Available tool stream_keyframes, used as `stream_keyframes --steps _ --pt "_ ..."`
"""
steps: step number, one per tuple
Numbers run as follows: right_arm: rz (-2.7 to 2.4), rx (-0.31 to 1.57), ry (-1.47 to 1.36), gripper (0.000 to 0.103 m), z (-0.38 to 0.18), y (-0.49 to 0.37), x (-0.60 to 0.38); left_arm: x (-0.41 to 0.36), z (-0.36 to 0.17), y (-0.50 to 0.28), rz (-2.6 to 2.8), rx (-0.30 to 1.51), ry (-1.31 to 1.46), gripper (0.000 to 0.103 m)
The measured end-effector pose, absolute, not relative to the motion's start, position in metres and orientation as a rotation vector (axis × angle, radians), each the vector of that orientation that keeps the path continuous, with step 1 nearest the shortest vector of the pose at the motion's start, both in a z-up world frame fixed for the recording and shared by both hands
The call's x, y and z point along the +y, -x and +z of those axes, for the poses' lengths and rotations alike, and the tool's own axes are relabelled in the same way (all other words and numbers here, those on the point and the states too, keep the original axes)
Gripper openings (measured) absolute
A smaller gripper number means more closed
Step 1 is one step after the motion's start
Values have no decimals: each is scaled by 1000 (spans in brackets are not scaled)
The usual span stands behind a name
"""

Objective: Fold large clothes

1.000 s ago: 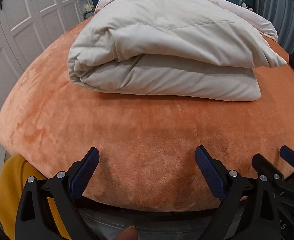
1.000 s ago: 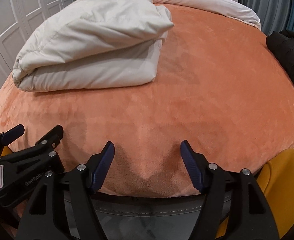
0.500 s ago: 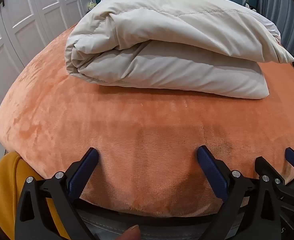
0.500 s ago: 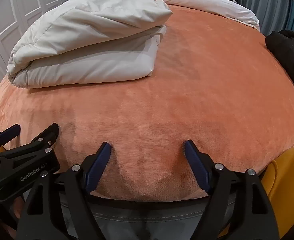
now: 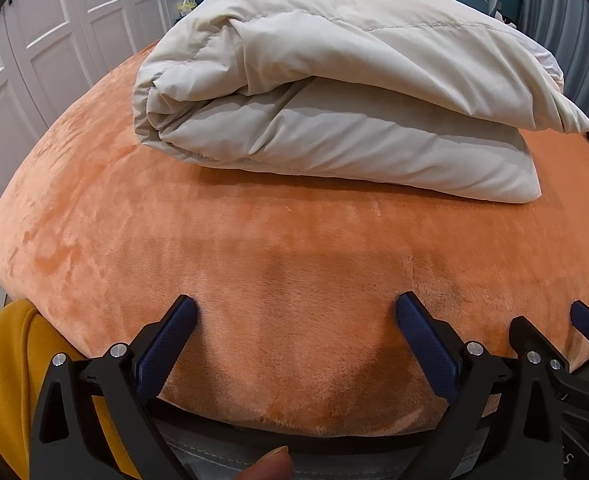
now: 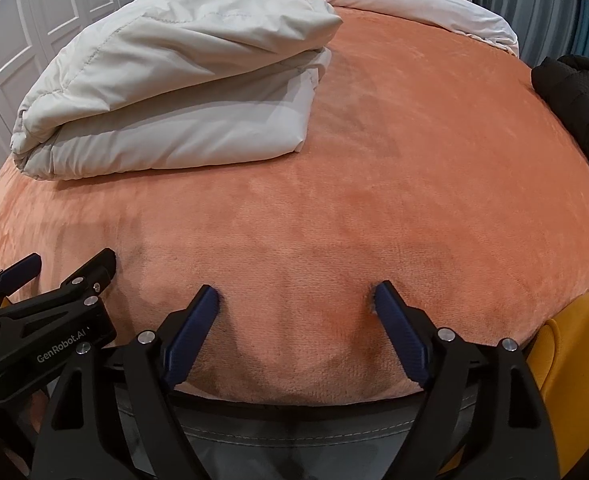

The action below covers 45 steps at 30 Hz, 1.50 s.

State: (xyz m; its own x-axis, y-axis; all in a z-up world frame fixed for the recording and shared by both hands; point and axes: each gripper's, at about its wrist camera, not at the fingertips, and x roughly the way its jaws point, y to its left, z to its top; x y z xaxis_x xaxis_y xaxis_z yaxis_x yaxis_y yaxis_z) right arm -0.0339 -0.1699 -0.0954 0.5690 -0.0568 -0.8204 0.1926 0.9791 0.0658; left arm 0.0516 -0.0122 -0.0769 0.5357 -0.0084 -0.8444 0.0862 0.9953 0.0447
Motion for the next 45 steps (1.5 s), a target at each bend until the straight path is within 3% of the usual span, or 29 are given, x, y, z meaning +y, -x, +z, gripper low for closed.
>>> stream_keyframes --steps 45 --pt "-156 950 -149 79 -98 36 -164 -18 -80 -50 -47 998 -101 98"
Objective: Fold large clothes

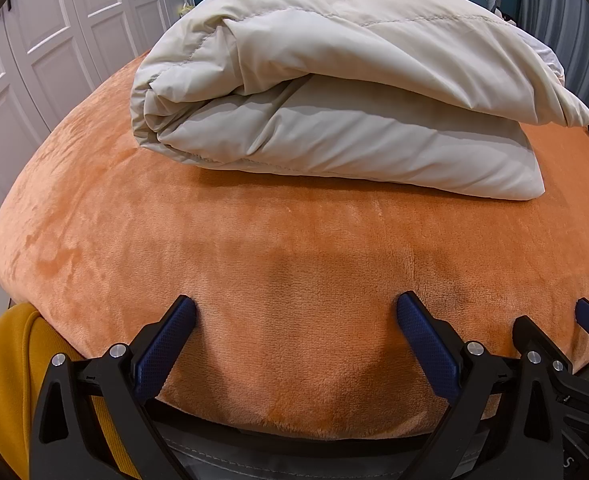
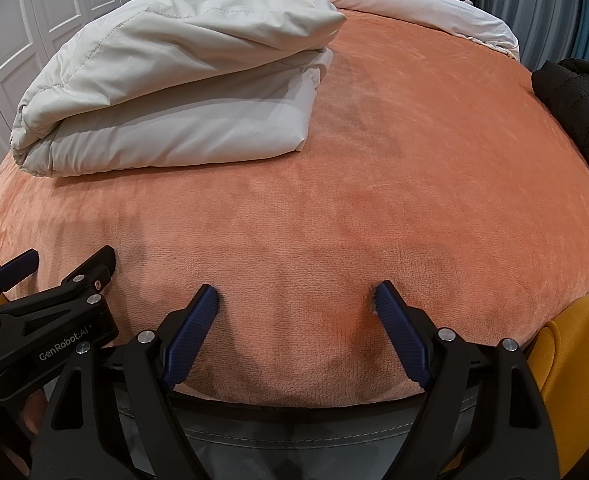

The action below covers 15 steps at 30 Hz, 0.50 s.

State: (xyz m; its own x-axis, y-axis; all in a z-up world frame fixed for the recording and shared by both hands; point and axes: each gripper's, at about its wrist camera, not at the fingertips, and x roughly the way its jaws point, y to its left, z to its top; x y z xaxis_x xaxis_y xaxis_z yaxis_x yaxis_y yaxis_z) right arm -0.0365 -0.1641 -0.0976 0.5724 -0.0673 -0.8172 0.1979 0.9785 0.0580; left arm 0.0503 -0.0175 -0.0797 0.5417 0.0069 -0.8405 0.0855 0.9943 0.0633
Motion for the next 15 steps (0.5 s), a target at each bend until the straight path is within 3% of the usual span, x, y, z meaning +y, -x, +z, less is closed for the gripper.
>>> stream_keyframes --steps 15 --pt "-158 949 -150 79 -98 36 -163 -19 -80 -50 -46 995 -103 98"
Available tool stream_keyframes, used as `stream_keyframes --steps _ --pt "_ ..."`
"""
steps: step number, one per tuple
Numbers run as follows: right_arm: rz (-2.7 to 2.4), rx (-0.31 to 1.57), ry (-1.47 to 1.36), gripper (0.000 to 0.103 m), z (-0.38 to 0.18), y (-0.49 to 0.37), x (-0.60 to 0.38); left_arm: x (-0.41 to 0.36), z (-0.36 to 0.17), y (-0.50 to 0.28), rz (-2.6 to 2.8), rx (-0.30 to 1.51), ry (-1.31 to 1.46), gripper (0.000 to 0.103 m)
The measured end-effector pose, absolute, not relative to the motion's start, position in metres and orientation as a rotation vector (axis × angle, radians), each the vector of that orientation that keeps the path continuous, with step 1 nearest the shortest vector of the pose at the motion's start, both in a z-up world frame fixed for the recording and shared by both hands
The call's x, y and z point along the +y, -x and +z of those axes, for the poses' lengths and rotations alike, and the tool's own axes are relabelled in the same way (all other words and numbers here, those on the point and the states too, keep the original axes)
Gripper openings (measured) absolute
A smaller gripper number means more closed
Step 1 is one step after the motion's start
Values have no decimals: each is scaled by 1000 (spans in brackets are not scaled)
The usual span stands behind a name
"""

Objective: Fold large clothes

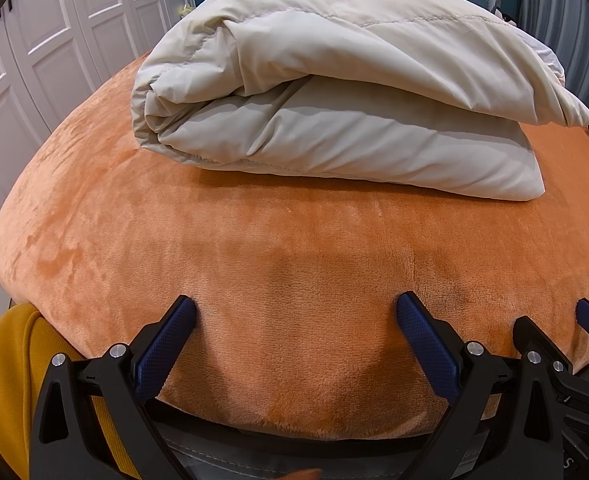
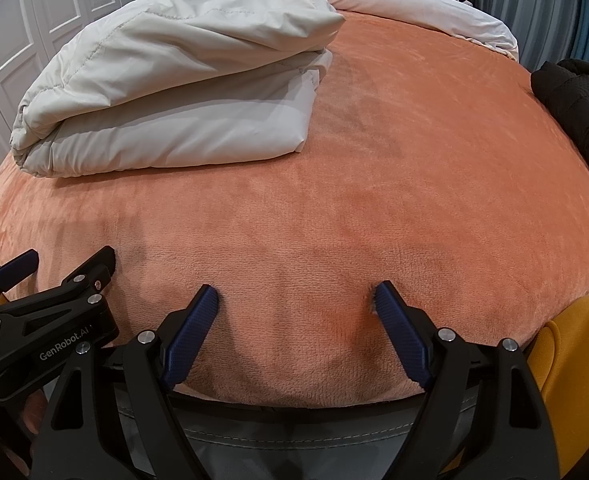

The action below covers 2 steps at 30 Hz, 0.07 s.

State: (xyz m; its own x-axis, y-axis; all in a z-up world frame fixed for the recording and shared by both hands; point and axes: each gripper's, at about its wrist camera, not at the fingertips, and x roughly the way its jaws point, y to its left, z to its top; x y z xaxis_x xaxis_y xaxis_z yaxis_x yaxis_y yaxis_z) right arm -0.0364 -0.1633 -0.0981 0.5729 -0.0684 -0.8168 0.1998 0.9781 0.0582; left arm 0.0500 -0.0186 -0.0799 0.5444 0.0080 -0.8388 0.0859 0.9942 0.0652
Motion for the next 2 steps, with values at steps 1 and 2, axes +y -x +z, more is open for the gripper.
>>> stream_keyframes --steps 1,2 --pt "-158 949 -150 79 -98 36 -163 -19 -80 -50 -46 994 -102 98" --pt "-160 950 -148 79 -97 36 -163 -18 -80 -50 -47 994 -100 98"
